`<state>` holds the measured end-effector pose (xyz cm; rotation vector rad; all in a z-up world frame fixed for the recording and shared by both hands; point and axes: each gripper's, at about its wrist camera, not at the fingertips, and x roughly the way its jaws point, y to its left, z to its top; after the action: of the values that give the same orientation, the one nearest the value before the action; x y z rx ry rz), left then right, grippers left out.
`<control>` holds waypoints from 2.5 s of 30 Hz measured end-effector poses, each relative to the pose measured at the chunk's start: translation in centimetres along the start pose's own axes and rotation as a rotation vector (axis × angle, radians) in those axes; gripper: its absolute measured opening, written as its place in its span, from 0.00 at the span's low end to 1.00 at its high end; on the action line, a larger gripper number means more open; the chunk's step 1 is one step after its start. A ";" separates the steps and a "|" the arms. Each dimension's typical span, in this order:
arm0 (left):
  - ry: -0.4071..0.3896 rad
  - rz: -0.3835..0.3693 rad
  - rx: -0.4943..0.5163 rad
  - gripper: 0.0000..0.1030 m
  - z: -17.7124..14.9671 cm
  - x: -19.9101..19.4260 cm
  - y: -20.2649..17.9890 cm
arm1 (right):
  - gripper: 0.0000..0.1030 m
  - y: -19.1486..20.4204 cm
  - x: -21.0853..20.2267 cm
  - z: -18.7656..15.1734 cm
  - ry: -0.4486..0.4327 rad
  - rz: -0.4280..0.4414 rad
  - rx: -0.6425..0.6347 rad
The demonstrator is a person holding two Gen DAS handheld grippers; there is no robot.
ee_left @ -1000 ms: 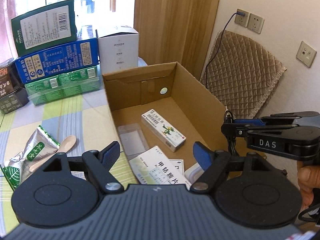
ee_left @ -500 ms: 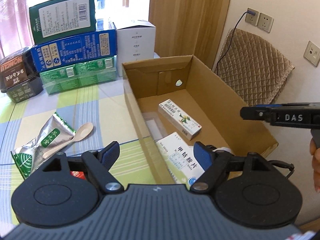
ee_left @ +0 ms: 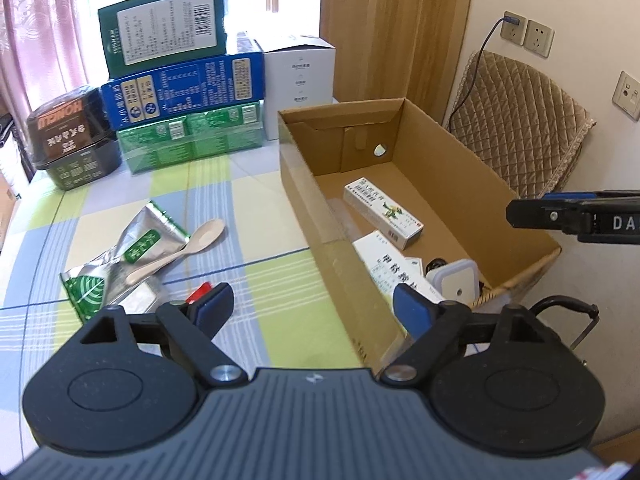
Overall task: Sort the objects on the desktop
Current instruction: 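Withdraw both tools from the cardboard box back over the table, then grasp the clear plastic container with the left tool while the right tool approaches the red packet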
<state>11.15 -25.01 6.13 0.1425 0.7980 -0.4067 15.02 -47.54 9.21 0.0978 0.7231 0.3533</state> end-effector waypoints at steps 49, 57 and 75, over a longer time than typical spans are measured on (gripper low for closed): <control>0.047 0.170 -0.133 0.98 -12.1 -4.2 19.8 | 0.98 20.9 10.2 -6.8 0.128 0.213 -0.317; 0.036 0.143 -0.070 0.98 -11.3 -0.7 21.0 | 0.98 20.5 15.6 -6.7 0.162 0.182 -0.316; 0.010 -0.002 0.159 0.84 -8.1 8.1 21.9 | 0.76 19.7 24.7 -6.3 0.231 0.153 -0.325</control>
<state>19.75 -5.20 -5.90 0.2927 0.7757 -0.4715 22.43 -20.64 -6.99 -0.1991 0.8793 0.6310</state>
